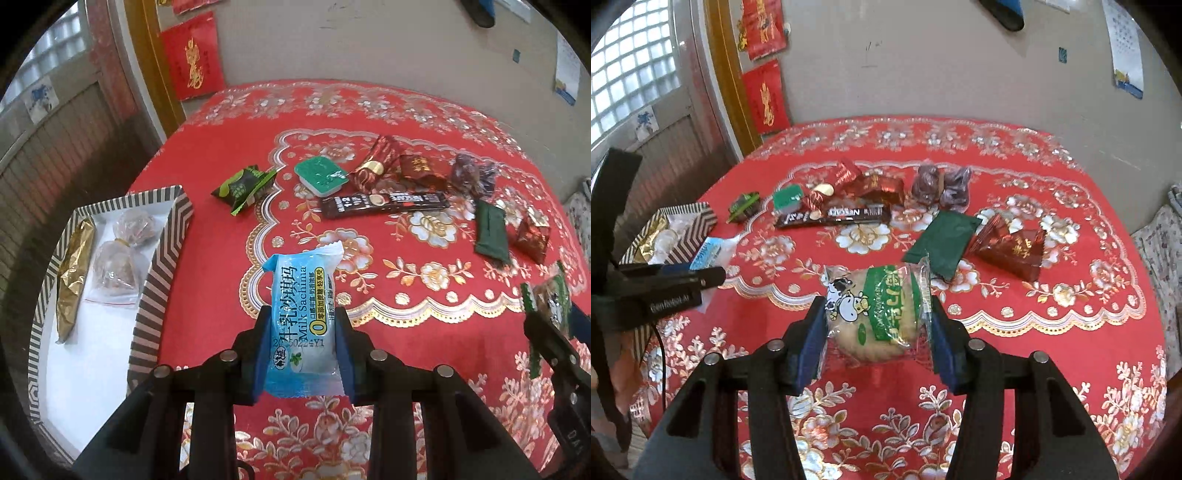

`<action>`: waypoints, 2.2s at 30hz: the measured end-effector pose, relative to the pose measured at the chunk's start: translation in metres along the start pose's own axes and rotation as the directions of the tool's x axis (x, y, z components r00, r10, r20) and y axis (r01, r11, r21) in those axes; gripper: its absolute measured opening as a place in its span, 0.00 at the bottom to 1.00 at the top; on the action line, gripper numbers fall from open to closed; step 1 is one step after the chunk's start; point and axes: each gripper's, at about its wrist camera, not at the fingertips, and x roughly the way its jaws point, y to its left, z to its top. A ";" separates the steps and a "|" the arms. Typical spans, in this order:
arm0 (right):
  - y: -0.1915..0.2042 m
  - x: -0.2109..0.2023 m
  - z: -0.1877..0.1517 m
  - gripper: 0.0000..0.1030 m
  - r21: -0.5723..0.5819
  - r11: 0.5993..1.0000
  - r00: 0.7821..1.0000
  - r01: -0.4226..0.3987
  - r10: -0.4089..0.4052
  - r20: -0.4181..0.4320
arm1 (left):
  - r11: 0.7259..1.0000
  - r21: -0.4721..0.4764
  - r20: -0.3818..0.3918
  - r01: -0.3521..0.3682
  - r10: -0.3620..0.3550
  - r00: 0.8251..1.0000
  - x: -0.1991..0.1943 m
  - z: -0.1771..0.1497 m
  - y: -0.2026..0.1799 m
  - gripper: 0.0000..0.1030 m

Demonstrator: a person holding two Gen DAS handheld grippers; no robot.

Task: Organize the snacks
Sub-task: 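Carry the Sachima pack and biscuit pack to the white tray with both tools, then open both tools to drop the Sachima and biscuit packs in the tray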

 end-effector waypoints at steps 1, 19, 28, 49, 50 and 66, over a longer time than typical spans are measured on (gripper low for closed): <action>0.001 -0.001 0.000 0.50 0.003 1.000 1.000 -0.005 0.005 0.003 | 1.000 0.003 0.001 0.003 -0.003 1.000 -0.002 0.000 0.000 0.31; 0.087 0.000 0.023 0.50 -0.127 0.985 0.993 -0.114 0.117 0.018 | 0.997 -0.062 0.048 -0.042 0.045 0.998 -0.042 -0.011 0.072 0.31; 0.153 0.009 0.038 0.50 -0.185 0.962 0.979 -0.200 0.205 0.008 | 0.981 -0.161 0.072 -0.108 0.121 0.990 -0.062 -0.014 0.144 0.31; 0.290 0.062 0.037 0.50 -0.343 0.879 0.943 -0.332 0.303 -0.135 | 0.927 -0.306 -0.063 -0.218 0.209 0.976 -0.035 -0.052 0.273 0.31; 0.297 0.069 0.035 0.50 -0.353 0.873 0.941 -0.336 0.300 -0.153 | 0.924 -0.313 -0.068 -0.221 0.210 0.975 -0.033 -0.053 0.276 0.31; 0.324 0.121 0.005 0.52 -0.367 0.843 0.908 -0.393 0.294 -0.298 | 0.919 -0.307 -0.130 -0.249 0.219 0.967 -0.004 -0.072 0.282 0.34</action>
